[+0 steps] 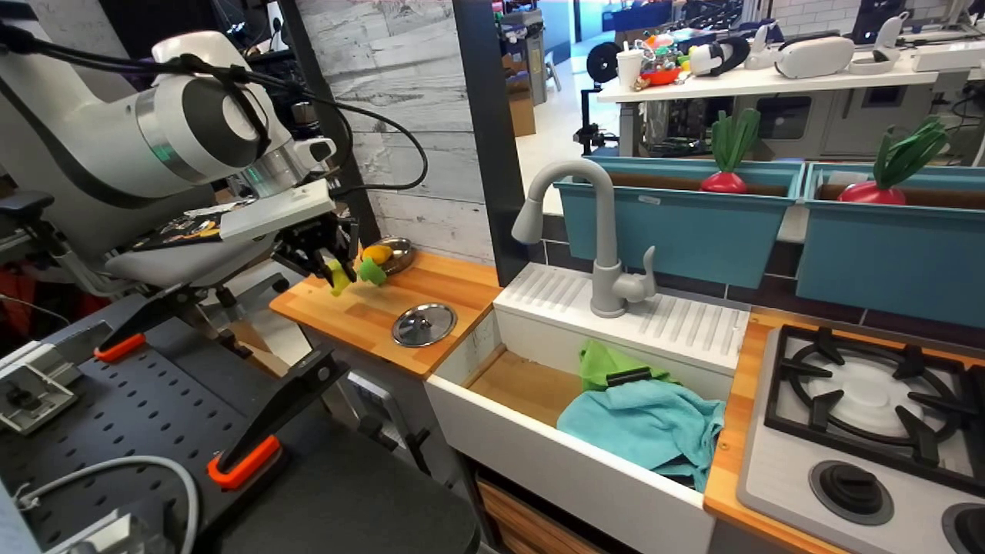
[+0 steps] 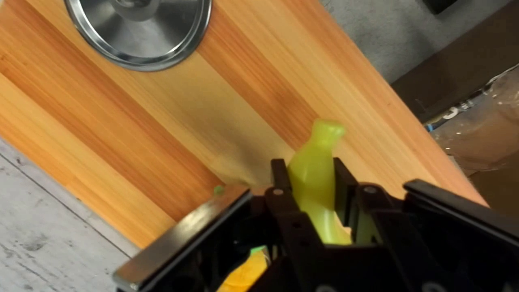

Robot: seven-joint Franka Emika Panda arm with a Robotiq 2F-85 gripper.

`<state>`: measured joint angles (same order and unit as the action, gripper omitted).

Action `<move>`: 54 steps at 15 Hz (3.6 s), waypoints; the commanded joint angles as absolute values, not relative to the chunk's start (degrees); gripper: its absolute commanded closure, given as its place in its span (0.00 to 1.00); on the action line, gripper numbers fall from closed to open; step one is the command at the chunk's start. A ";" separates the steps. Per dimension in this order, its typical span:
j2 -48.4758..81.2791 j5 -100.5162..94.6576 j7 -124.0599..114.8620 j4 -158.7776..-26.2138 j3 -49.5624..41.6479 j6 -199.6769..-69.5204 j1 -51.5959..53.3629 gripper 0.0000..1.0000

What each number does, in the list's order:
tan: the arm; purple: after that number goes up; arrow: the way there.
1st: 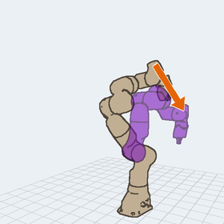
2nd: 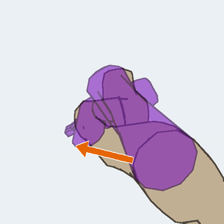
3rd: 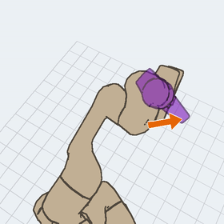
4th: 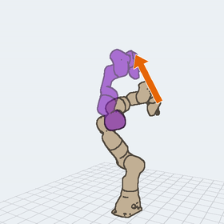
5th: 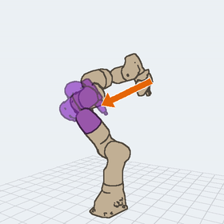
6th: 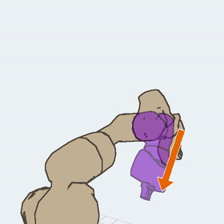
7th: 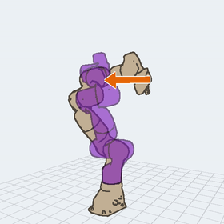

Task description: Put the carrot in the pot, move the banana to the left of the counter, then slide the spout to the right

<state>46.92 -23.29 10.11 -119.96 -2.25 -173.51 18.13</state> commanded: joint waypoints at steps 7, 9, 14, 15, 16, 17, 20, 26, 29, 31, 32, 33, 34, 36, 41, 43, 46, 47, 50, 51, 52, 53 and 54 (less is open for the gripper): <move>52.64 -21.57 19.55 -108.77 5.65 -156.64 10.28 0.93; 53.93 -21.54 19.44 -106.11 5.43 -153.78 10.61 0.93; 57.12 -21.81 18.83 -100.12 4.77 -147.52 11.45 0.93; 57.59 -21.86 18.83 -99.15 4.72 -146.30 11.57 0.93; 57.99 -21.99 18.64 -98.27 4.55 -145.14 11.81 0.46; 58.22 -22.15 18.44 -97.64 4.40 -144.34 12.01 0.45; 58.43 -22.52 17.83 -96.62 4.11 -142.74 12.50 0.25; 54.08 -24.42 12.90 -101.71 1.19 -144.28 15.47 0.00; 50.34 -24.95 9.96 -105.74 -0.40 -144.59 16.83 0.00; 46.92 -24.80 8.42 -109.51 -0.91 -145.43 16.93 0.00; 45.16 -24.51 7.63 -111.45 -0.90 -146.13 16.60 0.00; 42.88 -24.04 6.51 -114.00 -0.90 -147.12 16.01 0.00; 40.75 -23.63 5.99 -116.38 -0.71 -148.04 15.16 0.00; 36.75 -22.54 4.83 -121.07 -0.55 -150.87 13.00 0.00; 29.14 -15.54 6.33 -130.41 0.71 -156.45 3.97 0.00; 27.34 -10.83 7.41 -132.73 1.62 -157.92 -0.08 0.00; 25.71 -3.59 9.04 -135.01 3.33 -161.00 -5.89 0.00; 25.29 -1.10 9.58 -135.42 4.13 -161.83 -7.75 0.00; 24.16 5.26 12.51 -135.49 6.70 -161.55 -12.97 0.00; 24.05 6.72 12.96 -135.22 6.84 -161.62 -13.97 0.00; 23.97 7.67 13.51 -134.59 6.79 -161.28 -14.71 0.00; 23.83 8.58 13.12 -134.36 6.46 -161.40 -14.95 0.00; 24.18 9.36 12.63 -133.46 6.03 -161.26 -15.25 0.00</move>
